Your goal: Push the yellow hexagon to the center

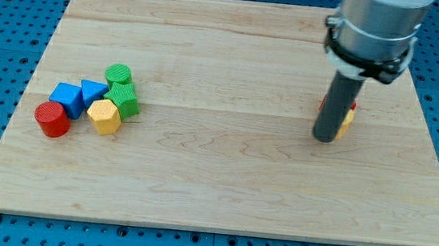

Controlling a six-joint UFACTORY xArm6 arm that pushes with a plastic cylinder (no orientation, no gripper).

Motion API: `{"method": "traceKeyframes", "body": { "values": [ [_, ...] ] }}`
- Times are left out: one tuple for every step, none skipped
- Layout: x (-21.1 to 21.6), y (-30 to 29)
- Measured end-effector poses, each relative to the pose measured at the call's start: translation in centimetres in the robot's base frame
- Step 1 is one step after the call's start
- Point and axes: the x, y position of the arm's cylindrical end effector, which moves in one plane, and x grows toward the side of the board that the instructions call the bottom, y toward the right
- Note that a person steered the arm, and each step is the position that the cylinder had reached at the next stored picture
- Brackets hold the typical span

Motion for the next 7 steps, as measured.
{"method": "traceKeyframes", "body": {
  "values": [
    [-2.7,0.7],
    [-5.8,0.7],
    [-1.3,-5.3],
    [8.5,-13.0],
    [9.9,-27.0],
    [7.6,-35.1],
    [3.9,-33.8]
  ]
}}
